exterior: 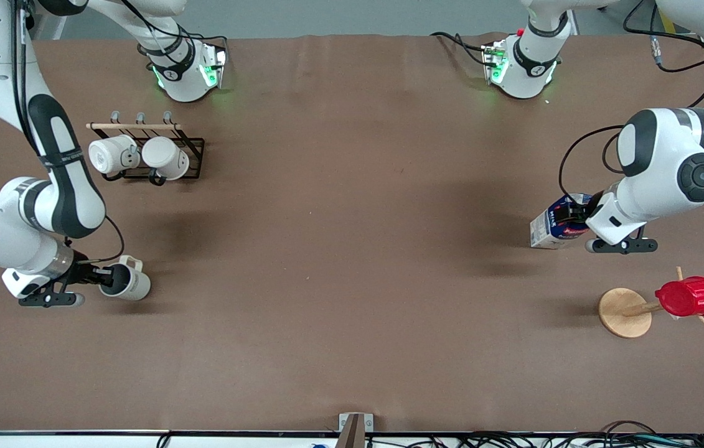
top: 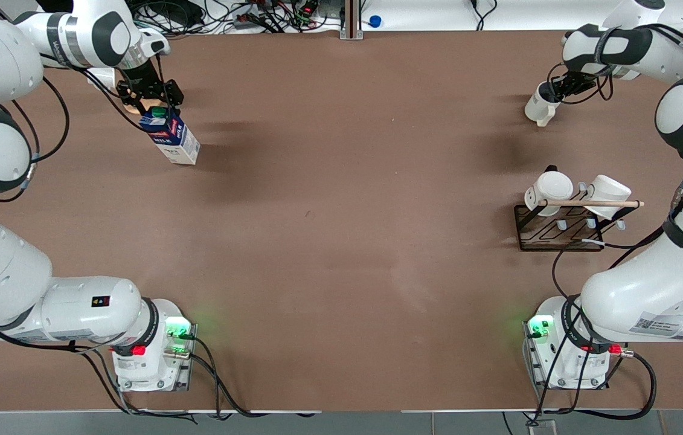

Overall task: Place cup and milk on table
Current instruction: 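Lift the grey mug and milk carton, carrying both toward the table center, then lower the grey mug onto the table with the right gripper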

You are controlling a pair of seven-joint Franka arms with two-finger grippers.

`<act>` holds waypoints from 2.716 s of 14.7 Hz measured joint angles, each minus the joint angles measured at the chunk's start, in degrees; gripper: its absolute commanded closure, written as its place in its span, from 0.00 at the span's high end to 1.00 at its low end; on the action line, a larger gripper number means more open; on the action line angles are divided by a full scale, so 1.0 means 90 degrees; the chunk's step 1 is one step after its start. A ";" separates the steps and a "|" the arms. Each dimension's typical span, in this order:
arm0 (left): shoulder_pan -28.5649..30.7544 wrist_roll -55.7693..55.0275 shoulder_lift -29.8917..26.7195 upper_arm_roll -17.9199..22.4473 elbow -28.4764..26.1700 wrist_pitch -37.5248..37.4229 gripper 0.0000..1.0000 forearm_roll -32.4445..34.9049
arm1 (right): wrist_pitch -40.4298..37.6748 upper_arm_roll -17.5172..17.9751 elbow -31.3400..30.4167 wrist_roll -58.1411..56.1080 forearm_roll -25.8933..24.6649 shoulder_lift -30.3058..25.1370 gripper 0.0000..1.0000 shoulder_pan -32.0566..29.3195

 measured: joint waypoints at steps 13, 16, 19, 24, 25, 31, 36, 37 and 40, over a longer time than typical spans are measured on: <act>0.0033 0.0019 -0.0006 -0.0022 -0.0059 0.0068 0.24 0.0000 | -0.2805 0.0308 0.0785 0.3887 -0.0369 -0.1268 0.01 0.2729; 0.0031 0.0020 -0.0063 -0.0034 -0.0019 0.0114 0.24 0.0000 | -0.2416 0.0713 0.0985 0.5250 -0.0529 -0.0942 0.02 0.3344; 0.0023 0.0020 -0.0235 -0.0155 0.0098 0.0117 0.24 0.0000 | -0.1529 0.1186 0.1090 0.6206 -0.1035 -0.0287 0.02 0.3556; -0.0002 -0.0126 -0.0351 -0.0757 0.0490 0.0087 0.25 0.0000 | -0.0863 0.1576 0.1198 0.6732 -0.1333 0.0407 0.04 0.3702; -0.0007 -0.0212 -0.0352 -0.0873 0.0586 0.0061 0.25 0.0000 | -0.0809 0.1592 0.1213 0.6820 -0.1403 0.0446 0.04 0.3762; -0.0415 -0.1132 -0.0003 -0.1571 0.1154 -0.0050 0.25 0.0000 | -0.0499 0.1611 0.1243 0.7334 -0.1858 0.0664 0.17 0.3897; -0.1324 -0.2077 0.1085 -0.1582 0.2326 -0.0415 0.25 0.0156 | -0.0444 0.1614 0.1261 0.7385 -0.1864 0.0727 1.00 0.3926; -0.1455 -0.2215 0.1268 -0.1582 0.2486 -0.0419 0.26 0.0178 | -0.0446 0.1613 0.1273 0.7390 -0.1864 0.0726 1.00 0.3926; -0.1830 -0.2585 0.1689 -0.1586 0.2847 -0.0454 0.27 0.0208 | -0.0460 0.1602 0.1311 0.7396 -0.1864 0.0725 1.00 0.3914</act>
